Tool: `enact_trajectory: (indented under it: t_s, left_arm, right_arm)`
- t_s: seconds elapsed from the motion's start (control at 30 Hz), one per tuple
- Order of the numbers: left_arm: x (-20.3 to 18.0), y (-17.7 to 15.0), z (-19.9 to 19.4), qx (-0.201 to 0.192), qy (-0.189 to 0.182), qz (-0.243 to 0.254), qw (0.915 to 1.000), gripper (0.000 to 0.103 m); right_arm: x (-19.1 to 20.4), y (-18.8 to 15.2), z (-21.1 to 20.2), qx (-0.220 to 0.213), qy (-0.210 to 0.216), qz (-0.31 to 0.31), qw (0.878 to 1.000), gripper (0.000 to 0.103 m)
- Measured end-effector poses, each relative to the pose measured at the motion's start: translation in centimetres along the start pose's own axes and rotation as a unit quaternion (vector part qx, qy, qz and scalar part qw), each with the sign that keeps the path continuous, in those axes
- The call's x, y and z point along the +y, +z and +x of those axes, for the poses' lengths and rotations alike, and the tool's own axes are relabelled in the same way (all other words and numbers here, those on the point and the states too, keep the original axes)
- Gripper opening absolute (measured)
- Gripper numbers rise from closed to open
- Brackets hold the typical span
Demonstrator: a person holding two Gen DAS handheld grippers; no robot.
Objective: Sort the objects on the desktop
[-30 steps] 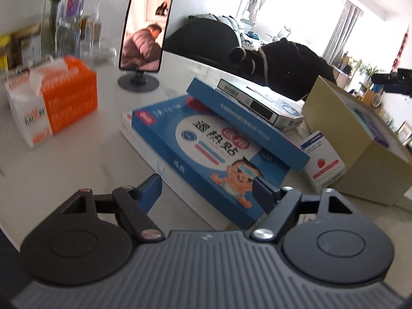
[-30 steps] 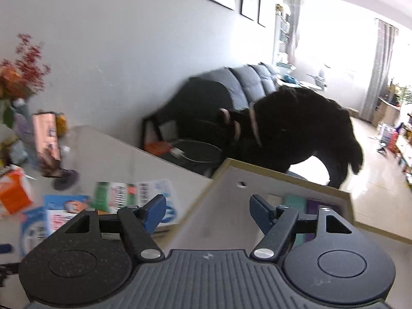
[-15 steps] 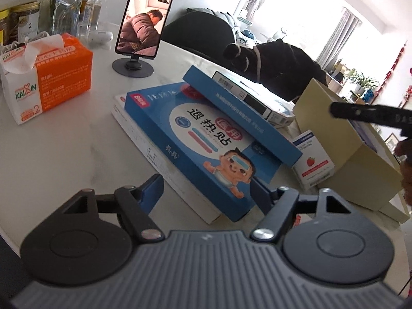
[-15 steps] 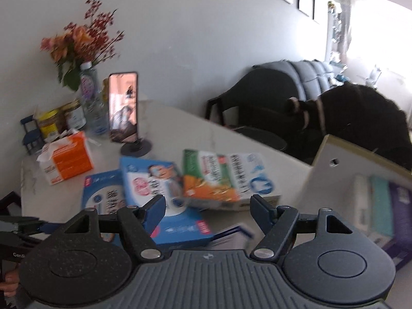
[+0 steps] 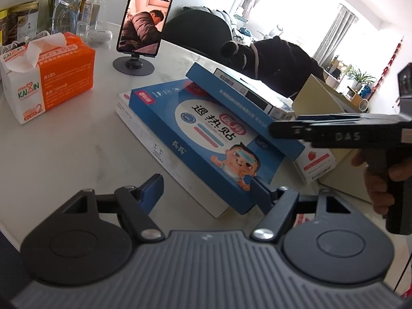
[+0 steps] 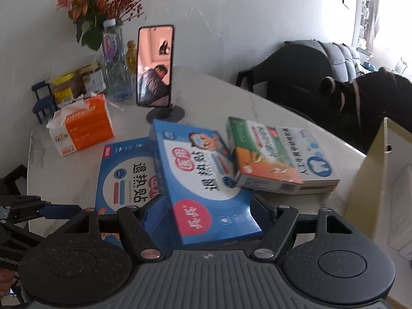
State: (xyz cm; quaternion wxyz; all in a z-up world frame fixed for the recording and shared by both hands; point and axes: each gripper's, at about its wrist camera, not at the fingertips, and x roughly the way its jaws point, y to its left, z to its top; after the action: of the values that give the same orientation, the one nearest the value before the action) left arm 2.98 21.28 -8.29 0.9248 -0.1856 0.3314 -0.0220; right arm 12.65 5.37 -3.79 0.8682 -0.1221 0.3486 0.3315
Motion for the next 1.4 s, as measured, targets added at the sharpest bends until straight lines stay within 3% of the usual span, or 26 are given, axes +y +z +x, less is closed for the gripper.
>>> enact_trajectory:
  t_s: [0.63,0.9,1.4]
  left_arm:
    - [-0.3,-0.1,0.0,0.0,-0.001,0.008,1.0,0.074]
    - [-0.4,0.0,-0.1,-0.001,-0.001,0.009,1.0,0.074]
    - [-0.1,0.1,-0.4,-0.006,0.002,0.006,1.0,0.074]
  right_arm:
    - [2.5,1.0,3.4,0.027,-0.017,-0.052,0.998,0.073]
    - [1.5,2.2,3.3,0.042,0.0,-0.03,0.999,0.058]
    - [-1.8,4.6,2.1,0.061,0.029,0.034,0.997,0.039]
